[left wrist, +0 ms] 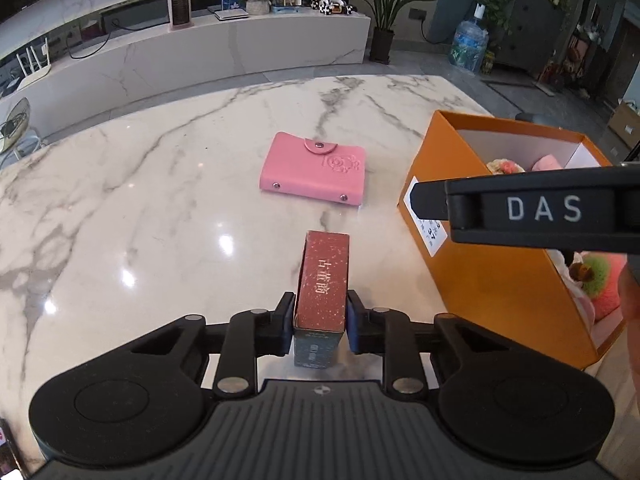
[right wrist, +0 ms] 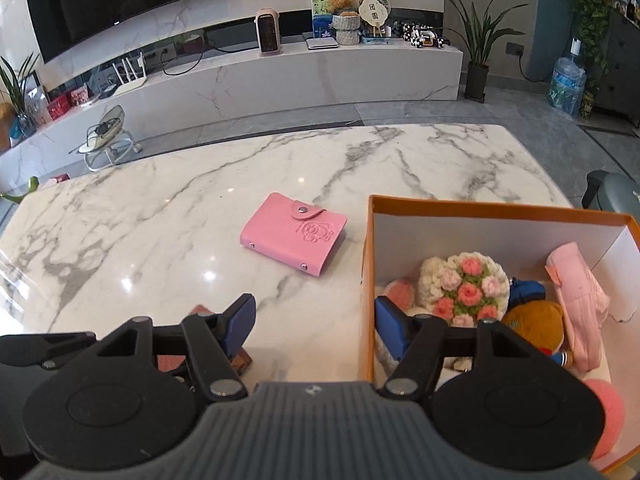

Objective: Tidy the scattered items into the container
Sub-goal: 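Grasp the small red printed box with left tool while right tool approaches the pink card holder, then grasp the pink card holder by its edge with right tool while left tool holds the red box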

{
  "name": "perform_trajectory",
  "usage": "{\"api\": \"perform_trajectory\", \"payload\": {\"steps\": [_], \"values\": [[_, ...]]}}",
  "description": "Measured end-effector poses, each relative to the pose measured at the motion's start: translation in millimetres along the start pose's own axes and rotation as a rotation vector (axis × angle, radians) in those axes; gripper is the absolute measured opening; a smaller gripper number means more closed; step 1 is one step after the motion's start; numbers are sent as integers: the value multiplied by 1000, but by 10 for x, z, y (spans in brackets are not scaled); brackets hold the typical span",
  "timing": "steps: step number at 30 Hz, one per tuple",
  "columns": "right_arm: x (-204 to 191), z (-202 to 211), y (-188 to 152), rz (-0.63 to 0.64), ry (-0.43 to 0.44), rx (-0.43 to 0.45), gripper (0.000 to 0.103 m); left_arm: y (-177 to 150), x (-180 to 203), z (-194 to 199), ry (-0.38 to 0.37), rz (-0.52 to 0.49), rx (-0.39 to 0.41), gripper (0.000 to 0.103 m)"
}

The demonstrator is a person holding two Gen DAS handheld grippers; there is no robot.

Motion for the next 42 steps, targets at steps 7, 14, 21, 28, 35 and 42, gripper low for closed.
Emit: {"api": "perform_trajectory", "payload": {"steps": [7, 14, 21, 28, 35, 42], "values": [[-12, 67, 173, 25, -27, 48, 67, -1, -165, 67, 60, 23, 4, 28], [-263, 98, 364, 116, 6, 93, 67, 7, -543, 180, 121, 99, 21, 28], [-557, -281, 512, 180, 117, -26, 67, 64, -852, 247, 168, 127, 28, 28], [-683, -760, 584, 296, 121, -150, 67, 221, -1067, 148, 165, 153, 30, 28], [-702, -1260, 658, 462, 72, -228, 80, 420, -1137, -29, 145, 159, 53, 28], [-772, -1664, 661, 651, 47, -341, 94, 566, -1115, -175, 116, 150, 81, 28]]}}
Point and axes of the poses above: each gripper's, at about its wrist camera, not at the fingertips, and z roughly against the way its jaws point, x to its right, y to its top, the point moved 5 cm from there along -z, roughly the way its jaws point, and after that the axes turned 6 degrees about -y, right-handed, at the moved point
